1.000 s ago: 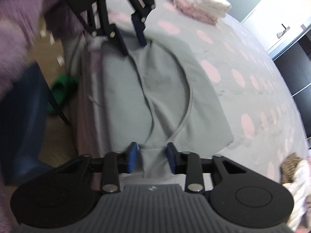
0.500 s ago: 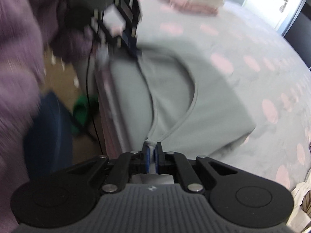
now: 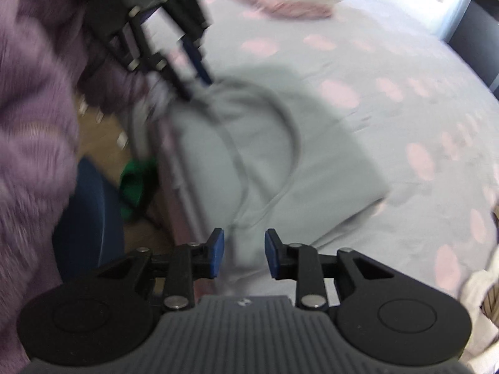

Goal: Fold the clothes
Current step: 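Lay the hoodie sleeves across its body with both grippers and release, then grasp the folded hoodie edge with the left gripper while the right gripper grasps beside it, then lift the folded hoodie with both grippers and carry it onto the clothes stack, then lower the hoodie onto the stack and open both grippers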

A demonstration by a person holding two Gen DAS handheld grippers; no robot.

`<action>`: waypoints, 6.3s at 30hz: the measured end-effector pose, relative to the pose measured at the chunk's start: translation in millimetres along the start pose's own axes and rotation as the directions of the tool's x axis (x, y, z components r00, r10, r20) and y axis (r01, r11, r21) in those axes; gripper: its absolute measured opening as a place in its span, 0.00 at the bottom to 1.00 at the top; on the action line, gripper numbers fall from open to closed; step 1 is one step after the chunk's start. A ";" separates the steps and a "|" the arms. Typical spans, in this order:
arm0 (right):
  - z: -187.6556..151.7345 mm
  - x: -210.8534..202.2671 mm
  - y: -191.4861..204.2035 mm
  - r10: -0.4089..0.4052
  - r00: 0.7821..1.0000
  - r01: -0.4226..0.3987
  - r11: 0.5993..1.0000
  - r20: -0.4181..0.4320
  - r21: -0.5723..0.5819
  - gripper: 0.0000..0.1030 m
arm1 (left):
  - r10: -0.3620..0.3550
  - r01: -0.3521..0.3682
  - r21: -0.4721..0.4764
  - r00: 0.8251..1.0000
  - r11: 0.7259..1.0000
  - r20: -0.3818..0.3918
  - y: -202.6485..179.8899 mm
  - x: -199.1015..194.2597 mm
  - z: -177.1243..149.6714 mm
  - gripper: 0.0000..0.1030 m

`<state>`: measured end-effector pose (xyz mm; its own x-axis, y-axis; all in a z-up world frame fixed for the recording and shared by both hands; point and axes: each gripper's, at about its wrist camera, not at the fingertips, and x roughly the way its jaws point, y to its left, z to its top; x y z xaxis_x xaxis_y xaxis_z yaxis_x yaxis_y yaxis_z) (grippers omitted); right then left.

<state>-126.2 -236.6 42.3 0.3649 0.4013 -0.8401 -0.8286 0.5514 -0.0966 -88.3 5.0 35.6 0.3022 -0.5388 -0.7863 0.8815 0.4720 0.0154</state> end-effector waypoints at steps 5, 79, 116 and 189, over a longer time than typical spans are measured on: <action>10.6 -5.6 -29.7 -0.122 0.989 0.102 0.971 0.083 0.216 0.24 | 0.154 -0.138 -0.227 0.987 0.964 0.052 33.0 -0.4 16.7 0.23; -84.6 80.8 -97.5 -0.009 0.959 -0.272 0.241 0.282 0.932 0.31 | -0.065 0.175 -0.866 0.984 0.469 0.164 88.5 70.2 -96.6 0.26; 214.1 31.2 -125.9 0.038 0.803 -0.554 0.413 0.594 0.723 0.23 | 0.342 -0.039 -0.782 0.912 0.622 0.227 226.8 -195.9 -34.9 0.16; 504.5 344.7 -151.3 -0.134 0.855 -0.196 0.810 0.501 0.552 0.05 | 0.669 -0.350 -0.890 0.740 0.292 -0.071 516.5 -151.0 -171.3 0.14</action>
<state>339.1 187.2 36.7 0.6358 0.6353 -0.4383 -0.5084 0.7720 0.3815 259.2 449.7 56.5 0.7873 -0.0334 -0.6157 -0.1712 0.9474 -0.2703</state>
